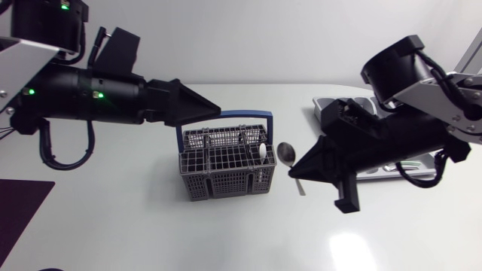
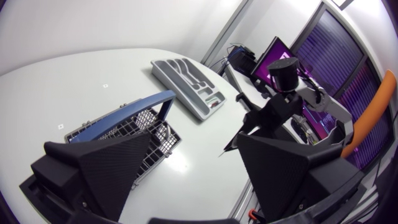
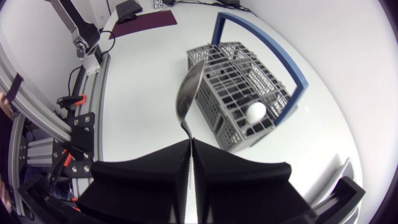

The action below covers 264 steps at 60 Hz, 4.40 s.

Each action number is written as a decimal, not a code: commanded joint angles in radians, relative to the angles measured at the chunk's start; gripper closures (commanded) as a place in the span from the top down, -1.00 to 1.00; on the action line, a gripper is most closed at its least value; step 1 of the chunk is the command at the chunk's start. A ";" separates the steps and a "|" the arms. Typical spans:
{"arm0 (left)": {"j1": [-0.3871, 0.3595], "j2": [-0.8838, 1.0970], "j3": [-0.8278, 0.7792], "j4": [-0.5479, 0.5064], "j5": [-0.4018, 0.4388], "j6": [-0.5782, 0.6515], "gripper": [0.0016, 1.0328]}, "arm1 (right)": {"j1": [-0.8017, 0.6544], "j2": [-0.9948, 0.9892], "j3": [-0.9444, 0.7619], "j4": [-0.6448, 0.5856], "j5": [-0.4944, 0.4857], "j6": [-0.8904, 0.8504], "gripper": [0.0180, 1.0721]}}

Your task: Unload the cutlery basket into the drawer organizer.

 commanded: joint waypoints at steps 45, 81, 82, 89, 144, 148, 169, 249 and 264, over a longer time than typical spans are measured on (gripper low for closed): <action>-0.244 0.242 0.143 -0.022 -0.355 0.017 0.92 | -0.682 0.209 0.023 -0.108 -0.002 -0.728 -0.89; -0.270 0.319 0.142 -0.013 -0.487 0.040 0.91 | -0.870 0.579 0.221 0.260 0.216 -0.929 -0.89; -0.270 0.322 0.142 -0.013 -0.487 0.041 0.91 | -0.872 0.587 0.225 0.261 0.221 -0.932 -0.89; -0.283 0.331 0.140 -0.013 -0.519 0.047 0.91 | -0.887 0.627 0.238 0.298 0.245 -0.948 -0.89; -0.373 0.332 0.114 -0.008 -0.669 0.075 0.91 | -0.864 0.481 0.113 0.369 0.301 -0.837 0.31; -0.382 0.343 0.133 -0.021 -0.669 0.073 0.91 | -0.838 0.439 0.083 0.369 0.299 -0.803 0.36; -0.381 0.409 0.235 -0.100 -0.603 0.029 0.86 | -0.682 0.231 -0.051 0.339 0.270 -0.552 0.70; -0.364 0.673 0.435 -0.134 -0.551 -0.005 -0.19 | -0.290 -0.142 -0.362 0.355 0.245 -0.087 0.71; -0.358 0.685 0.439 -0.116 -0.551 -0.006 -0.45 | -0.277 -0.156 -0.370 0.352 0.247 -0.082 0.71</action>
